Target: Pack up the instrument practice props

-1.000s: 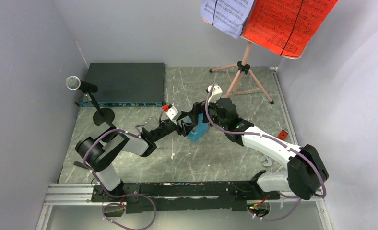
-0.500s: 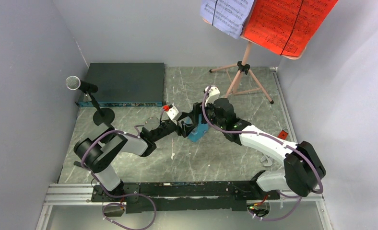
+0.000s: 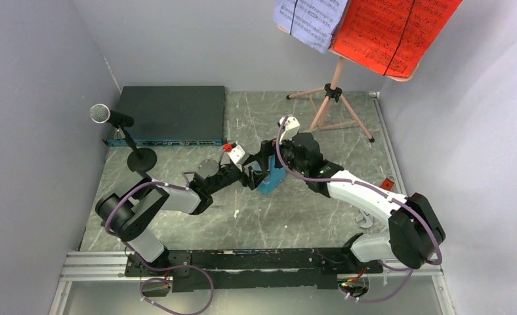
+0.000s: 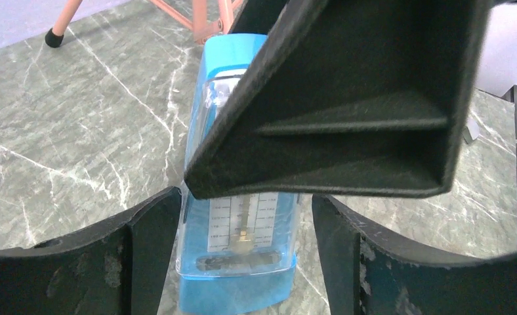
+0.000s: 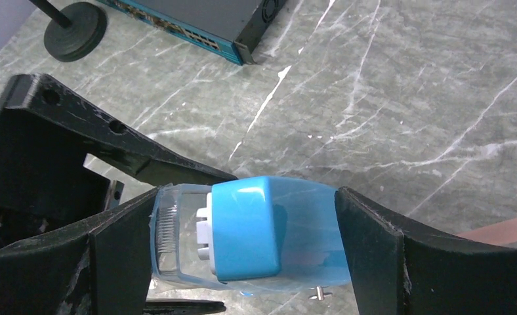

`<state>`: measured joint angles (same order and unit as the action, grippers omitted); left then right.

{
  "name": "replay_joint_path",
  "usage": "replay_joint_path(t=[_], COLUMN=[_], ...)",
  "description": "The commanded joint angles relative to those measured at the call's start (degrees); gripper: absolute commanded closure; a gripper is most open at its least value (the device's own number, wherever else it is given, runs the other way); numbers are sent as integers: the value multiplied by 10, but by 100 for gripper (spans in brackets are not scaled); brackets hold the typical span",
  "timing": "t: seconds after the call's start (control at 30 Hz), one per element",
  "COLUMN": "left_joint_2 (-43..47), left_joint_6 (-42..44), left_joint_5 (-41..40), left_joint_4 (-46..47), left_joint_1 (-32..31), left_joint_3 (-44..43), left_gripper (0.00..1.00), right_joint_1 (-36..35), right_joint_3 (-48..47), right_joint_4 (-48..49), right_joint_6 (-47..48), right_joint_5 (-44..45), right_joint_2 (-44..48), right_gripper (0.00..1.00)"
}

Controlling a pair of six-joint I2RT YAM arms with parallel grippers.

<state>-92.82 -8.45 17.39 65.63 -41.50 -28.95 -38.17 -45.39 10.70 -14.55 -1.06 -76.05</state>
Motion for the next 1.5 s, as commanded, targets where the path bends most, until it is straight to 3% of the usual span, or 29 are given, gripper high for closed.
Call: replay_joint_path(t=[0.0,0.1,0.27,0.5,0.73,1.13,1.47], left_joint_2=[10,14,-3,-22,-28,-72,-58], left_joint_6=[-11,-10,-14,-8,27,51,39], left_joint_5=[-4,-13,-26,-57,-169,-208,-205], left_joint_4=[-20,-73,-83,-72,-82,-43,-63], left_joint_1=[-4,-5,-8,-24,-58,-73,-75], left_joint_3=[-10,-26,-34,-39,-42,-54,-49], left_gripper=[21,18,6,6,6,7,19], right_joint_1=[2,2,3,4,7,12,11], right_joint_3=[-31,-25,-6,24,39,72,80], right_joint_4=[18,23,37,58,58,99,110], right_joint_6=[12,14,11,0,12,-3,-15], right_joint_5=[-1,1,4,9,33,26,17], right_joint_2=[27,39,49,54,77,73,72], right_gripper=[0,0,0,0,0,0,0])
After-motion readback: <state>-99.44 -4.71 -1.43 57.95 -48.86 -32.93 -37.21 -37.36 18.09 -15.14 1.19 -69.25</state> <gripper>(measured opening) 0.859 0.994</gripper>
